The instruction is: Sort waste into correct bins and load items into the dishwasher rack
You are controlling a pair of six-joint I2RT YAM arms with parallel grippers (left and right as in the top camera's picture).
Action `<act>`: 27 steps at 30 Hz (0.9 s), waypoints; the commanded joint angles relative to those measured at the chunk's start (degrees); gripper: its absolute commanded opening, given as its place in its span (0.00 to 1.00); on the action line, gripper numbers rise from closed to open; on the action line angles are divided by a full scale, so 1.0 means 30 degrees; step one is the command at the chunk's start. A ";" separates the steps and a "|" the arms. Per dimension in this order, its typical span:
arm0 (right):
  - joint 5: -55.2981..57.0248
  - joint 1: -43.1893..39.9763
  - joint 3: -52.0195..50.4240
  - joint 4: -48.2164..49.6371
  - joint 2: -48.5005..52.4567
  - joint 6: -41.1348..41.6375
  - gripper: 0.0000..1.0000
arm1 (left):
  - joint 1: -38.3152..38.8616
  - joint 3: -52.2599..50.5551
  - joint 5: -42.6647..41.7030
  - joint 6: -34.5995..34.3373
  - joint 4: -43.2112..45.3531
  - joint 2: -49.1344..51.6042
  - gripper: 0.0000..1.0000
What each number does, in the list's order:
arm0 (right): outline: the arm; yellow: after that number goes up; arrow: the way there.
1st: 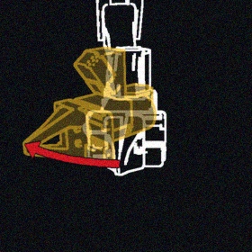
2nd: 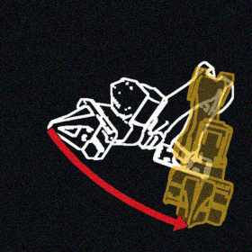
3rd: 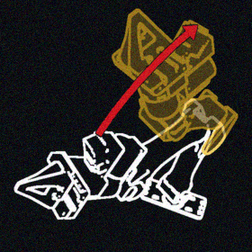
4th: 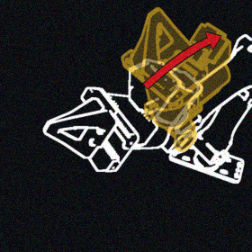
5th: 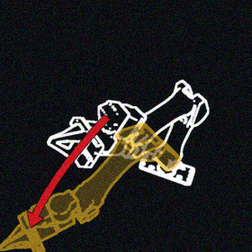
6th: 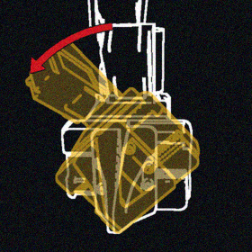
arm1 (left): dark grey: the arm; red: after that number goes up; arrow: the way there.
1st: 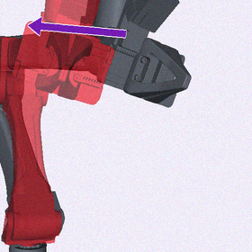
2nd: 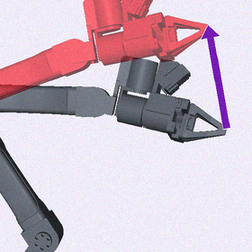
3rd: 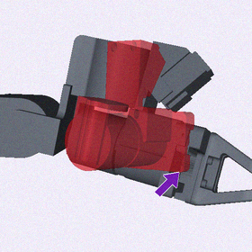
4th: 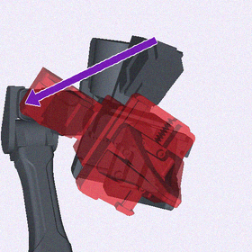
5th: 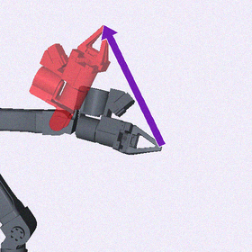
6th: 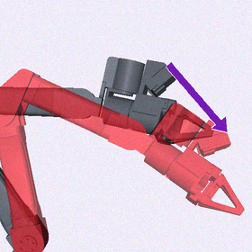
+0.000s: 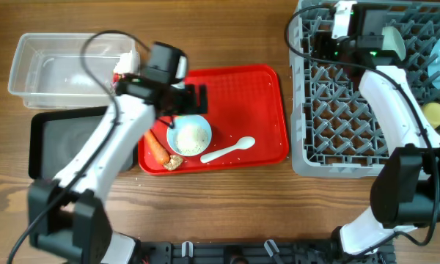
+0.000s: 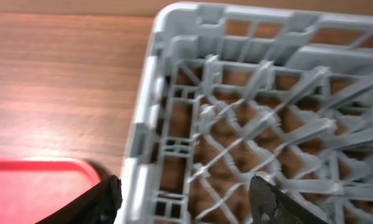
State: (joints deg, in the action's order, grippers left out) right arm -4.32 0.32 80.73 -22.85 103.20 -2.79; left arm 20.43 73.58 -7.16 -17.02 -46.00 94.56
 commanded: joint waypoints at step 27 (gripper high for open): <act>-0.0750 0.0321 0.0138 -0.0124 -0.0350 0.0627 0.67 | 0.3155 -0.0168 0.0583 -0.0044 0.0903 0.5311 0.19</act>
State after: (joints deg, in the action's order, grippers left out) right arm -5.58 1.26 80.73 -23.22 103.20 -1.52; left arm 29.74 73.56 -5.82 -17.19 -43.66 109.32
